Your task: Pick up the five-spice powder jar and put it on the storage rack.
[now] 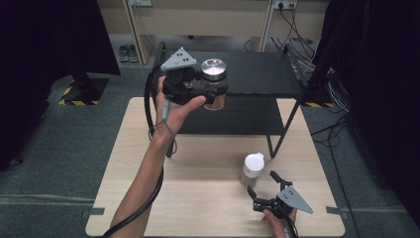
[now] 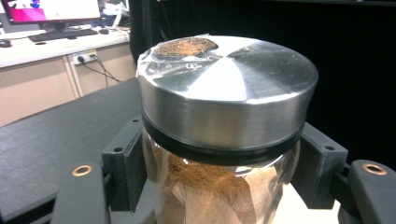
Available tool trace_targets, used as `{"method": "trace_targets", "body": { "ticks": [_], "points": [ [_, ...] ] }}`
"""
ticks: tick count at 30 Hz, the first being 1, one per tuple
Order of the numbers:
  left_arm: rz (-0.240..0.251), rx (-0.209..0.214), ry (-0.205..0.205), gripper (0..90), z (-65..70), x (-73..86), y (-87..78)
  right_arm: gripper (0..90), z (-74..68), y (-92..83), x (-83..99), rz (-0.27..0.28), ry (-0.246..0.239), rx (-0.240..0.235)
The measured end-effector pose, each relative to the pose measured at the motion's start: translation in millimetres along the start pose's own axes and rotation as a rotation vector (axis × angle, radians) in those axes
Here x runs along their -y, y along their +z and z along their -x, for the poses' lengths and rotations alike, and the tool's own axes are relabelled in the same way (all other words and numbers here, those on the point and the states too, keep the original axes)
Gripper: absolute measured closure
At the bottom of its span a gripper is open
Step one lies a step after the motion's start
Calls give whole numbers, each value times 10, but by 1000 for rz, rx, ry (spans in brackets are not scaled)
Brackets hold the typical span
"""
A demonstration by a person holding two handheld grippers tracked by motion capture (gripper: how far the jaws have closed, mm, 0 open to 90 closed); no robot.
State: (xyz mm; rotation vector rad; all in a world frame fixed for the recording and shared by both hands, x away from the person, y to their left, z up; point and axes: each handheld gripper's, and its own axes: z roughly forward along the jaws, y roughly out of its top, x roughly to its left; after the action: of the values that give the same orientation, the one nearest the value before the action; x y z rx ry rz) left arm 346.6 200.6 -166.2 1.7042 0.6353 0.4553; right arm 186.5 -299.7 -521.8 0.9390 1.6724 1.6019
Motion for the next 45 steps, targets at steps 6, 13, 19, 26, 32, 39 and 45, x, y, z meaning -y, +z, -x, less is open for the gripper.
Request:
{"method": "trace_targets", "body": {
  "ticks": [6,13,19,26,32,39,45],
  "points": [
    [-3,-49,-24,305,-79,-89,103,4,1,0,1,0,-1,0],
    [-3,-98,-17,305,-122,-156,210,4,2,-1,-1,-1,2,-1],
    [-12,-133,-23,305,-171,-192,299,4,1,-1,-3,-2,3,-2],
    [-5,-165,-44,305,-217,-182,351,4,3,-1,-3,-2,4,-2],
    [-15,-194,-50,305,-240,-168,402,5,2,-1,-2,-2,2,-2],
    [-16,-204,-53,305,-255,-133,446,4,5,1,-2,-1,3,-3],
    [-10,-211,-42,304,-243,-100,469,4,5,1,-2,-1,2,-3]
  ]
}}
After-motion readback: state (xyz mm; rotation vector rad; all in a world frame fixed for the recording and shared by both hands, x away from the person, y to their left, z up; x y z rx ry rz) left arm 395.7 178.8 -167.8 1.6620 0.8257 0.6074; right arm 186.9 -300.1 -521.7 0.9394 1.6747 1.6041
